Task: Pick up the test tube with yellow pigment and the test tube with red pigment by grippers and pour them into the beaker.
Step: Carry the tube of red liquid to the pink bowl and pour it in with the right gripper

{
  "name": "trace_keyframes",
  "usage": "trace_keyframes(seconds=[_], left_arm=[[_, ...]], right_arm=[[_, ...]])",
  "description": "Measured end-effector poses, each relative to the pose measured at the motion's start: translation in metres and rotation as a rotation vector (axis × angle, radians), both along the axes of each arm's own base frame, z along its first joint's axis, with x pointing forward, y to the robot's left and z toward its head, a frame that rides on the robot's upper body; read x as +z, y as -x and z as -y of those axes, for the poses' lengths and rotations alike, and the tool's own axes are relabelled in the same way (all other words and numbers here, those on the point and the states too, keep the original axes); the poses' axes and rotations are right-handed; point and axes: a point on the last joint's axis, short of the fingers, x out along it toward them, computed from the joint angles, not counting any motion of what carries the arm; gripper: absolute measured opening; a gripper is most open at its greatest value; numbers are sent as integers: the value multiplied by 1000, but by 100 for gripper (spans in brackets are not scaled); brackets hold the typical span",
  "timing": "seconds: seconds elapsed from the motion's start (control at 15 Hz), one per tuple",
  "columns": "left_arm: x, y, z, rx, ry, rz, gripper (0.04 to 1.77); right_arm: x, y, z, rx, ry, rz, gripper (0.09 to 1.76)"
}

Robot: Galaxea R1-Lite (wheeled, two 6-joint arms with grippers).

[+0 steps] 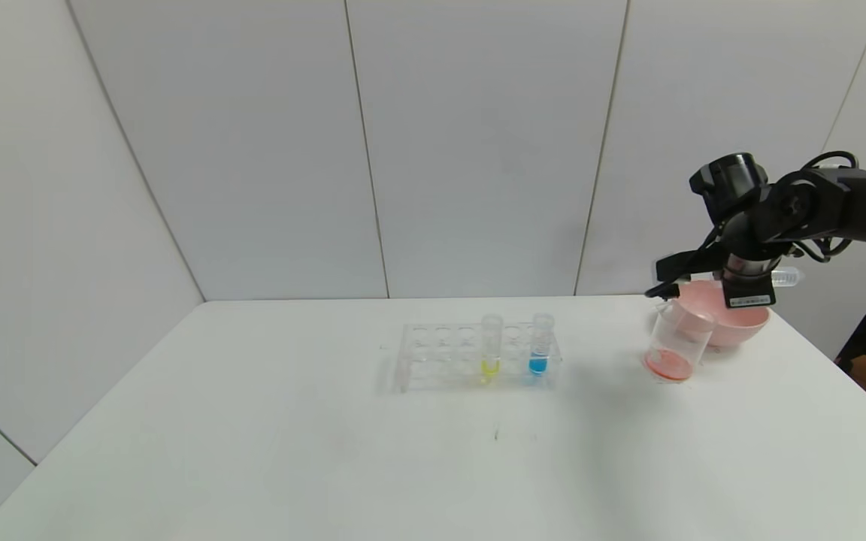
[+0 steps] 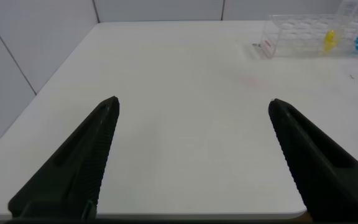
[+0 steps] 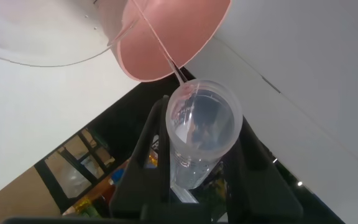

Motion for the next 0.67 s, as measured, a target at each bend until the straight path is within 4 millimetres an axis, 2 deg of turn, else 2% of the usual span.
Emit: trace_keyframes(seconds=[0.67], left_arm=[[0,0,0,0,0,0,172]], right_arm=[[0,4,0,58,-58,-42,54]])
